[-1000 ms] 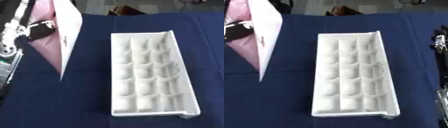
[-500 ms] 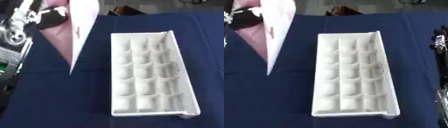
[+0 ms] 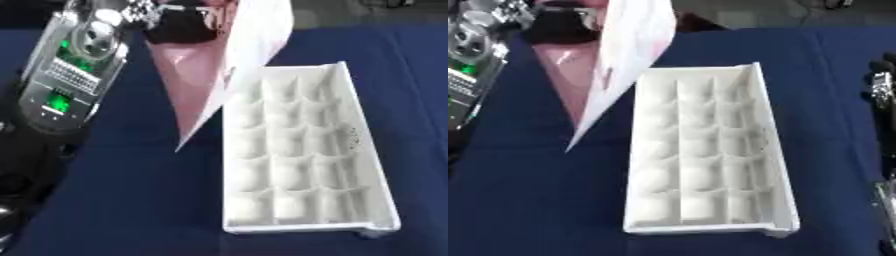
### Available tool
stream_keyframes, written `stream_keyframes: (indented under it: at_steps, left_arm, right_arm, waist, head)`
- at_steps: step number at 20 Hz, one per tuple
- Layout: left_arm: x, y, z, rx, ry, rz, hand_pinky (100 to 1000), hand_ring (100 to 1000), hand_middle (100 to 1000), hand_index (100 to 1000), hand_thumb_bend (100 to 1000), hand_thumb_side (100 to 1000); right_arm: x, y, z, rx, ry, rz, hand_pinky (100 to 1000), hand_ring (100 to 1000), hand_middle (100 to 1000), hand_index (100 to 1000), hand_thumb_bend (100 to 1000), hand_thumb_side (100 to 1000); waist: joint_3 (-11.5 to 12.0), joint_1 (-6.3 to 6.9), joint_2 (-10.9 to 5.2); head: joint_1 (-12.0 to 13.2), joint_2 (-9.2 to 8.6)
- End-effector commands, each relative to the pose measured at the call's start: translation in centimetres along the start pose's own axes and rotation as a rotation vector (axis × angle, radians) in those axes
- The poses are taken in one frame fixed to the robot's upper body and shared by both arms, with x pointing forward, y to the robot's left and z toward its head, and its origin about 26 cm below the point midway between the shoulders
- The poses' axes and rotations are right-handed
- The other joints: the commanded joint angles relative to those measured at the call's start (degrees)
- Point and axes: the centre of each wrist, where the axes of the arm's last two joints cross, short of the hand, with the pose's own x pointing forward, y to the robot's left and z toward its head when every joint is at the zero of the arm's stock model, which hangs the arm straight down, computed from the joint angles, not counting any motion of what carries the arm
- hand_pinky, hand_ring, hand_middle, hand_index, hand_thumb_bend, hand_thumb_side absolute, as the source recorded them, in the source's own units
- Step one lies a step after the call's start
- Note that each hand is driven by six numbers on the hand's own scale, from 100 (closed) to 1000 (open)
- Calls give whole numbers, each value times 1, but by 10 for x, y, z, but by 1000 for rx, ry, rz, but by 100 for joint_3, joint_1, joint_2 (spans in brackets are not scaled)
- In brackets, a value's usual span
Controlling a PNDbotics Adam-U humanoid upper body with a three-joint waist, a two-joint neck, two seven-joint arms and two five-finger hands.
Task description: Pick up objects on the table and place them in the box.
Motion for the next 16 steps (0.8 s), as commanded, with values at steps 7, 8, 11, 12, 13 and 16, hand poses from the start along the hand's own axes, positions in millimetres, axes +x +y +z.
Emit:
stream_keyframes:
  at_steps: [7, 8, 11, 12, 13, 16]
  left_arm:
    - [14, -7, -22, -60, -87, -55, 100, 100, 100, 129, 100, 100]
    - [14, -8, -24, -70, -93, -61, 100, 100, 100, 129, 100, 100]
    - [14, -14, -27, -89, -101, -72, 100, 100, 100, 129, 100, 101]
    - [14, -16, -28, -94, -103, -75, 100, 100, 100, 130, 100, 104]
    - [13, -17, -29, -99, -105, -77, 100, 100, 100, 130, 100, 105]
    - [13, -23, -32, -115, -113, -102, 100, 100, 100, 134, 100, 100]
  right_arm:
    - [4, 0, -1, 7, -16, -4, 802, 846, 833, 947, 100, 839]
    - [4, 0, -1, 9, -15, -4, 802, 846, 833, 947, 100, 839]
    - [3, 0, -1, 10, -15, -6, 802, 846, 833, 947, 100, 841]
    - [3, 0, -1, 10, -15, -7, 802, 846, 833, 947, 100, 844]
    - [3, 0, -1, 9, -15, -8, 802, 846, 833, 947, 100, 846]
    - [3, 1, 0, 8, -13, -13, 802, 846, 834, 948, 100, 865]
  waist:
    - [-35, -35, -155]
    - [-37, -37, -158]
    - [-40, -44, -160]
    - [-42, -47, -160]
    - [-42, -49, -161]
    - [-41, -56, -166]
  head:
    - [118, -38]
    - [127, -34]
    - [136, -39]
    - [138, -36]
    - [142, -32]
    - [165, -13]
